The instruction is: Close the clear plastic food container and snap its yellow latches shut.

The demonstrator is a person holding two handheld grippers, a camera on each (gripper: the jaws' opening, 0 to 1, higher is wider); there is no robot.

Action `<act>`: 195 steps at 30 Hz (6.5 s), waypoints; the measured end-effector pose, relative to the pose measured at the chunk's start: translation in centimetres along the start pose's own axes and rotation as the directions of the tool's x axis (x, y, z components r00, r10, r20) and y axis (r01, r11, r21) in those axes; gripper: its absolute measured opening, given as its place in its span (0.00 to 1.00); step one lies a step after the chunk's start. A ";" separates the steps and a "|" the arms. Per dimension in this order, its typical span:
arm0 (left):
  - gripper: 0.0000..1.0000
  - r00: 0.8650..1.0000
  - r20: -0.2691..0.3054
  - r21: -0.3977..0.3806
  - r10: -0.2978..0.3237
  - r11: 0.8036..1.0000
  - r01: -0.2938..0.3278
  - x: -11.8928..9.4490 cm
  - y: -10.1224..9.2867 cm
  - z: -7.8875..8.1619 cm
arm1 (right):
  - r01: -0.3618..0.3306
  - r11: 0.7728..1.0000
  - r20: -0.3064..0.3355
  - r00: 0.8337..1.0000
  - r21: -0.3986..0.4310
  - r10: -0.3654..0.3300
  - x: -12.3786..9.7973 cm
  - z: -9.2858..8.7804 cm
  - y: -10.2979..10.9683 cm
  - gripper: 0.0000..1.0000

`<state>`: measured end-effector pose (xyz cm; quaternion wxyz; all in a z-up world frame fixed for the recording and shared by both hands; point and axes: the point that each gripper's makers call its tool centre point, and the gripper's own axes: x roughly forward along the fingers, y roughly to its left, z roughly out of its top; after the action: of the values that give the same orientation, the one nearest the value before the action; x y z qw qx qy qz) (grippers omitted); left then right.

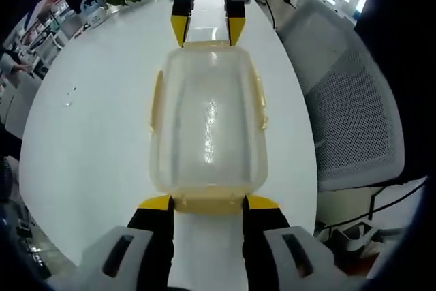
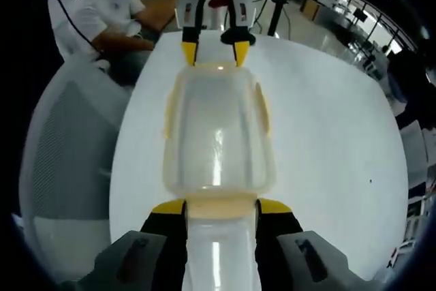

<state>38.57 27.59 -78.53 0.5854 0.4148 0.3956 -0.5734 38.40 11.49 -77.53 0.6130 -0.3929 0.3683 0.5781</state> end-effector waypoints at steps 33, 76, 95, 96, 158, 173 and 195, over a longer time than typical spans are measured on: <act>0.38 0.999 -0.029 0.020 -0.013 1.000 0.013 1.0 0.3 5.5 | 0.007 1.000 -0.018 1.000 0.025 -0.007 -3.0 -4.8 -0.1 0.37; 0.38 1.000 -0.021 0.005 -0.022 1.000 0.022 5.2 0.1 14.3 | -0.007 1.000 -0.065 0.998 0.028 0.008 -6.2 -13.9 -0.5 0.37; 0.38 1.000 -0.014 -0.023 -0.016 1.000 0.015 6.5 -0.1 17.3 | -0.012 1.000 -0.078 0.997 0.007 0.013 -7.2 -17.2 -0.7 0.37; 0.38 1.000 -0.014 -0.023 -0.016 1.000 0.015 6.6 -0.1 17.4 | -0.011 1.000 -0.079 0.997 0.004 0.011 -7.2 -17.3 -0.8 0.37; 0.67 0.998 -0.056 -0.054 0.015 0.998 -0.018 8.3 -0.6 19.1 | -0.034 0.999 -0.062 0.998 -0.018 0.033 -7.6 -20.1 -0.7 0.49; 0.54 0.998 -0.048 -0.104 0.030 0.994 -0.035 7.6 -0.4 19.2 | 0.002 1.000 -0.082 0.997 0.016 -0.001 -8.1 -20.7 -1.1 0.36; 0.44 0.977 0.207 -0.882 0.054 0.443 0.162 5.9 -0.9 19.7 | 0.003 0.721 0.068 0.995 0.693 -0.070 -9.3 -19.4 -2.6 0.30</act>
<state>37.57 7.08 -77.32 0.7343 -0.0301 0.5888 -0.3366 40.53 -10.13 -77.11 0.7424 -0.1167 0.5217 0.4038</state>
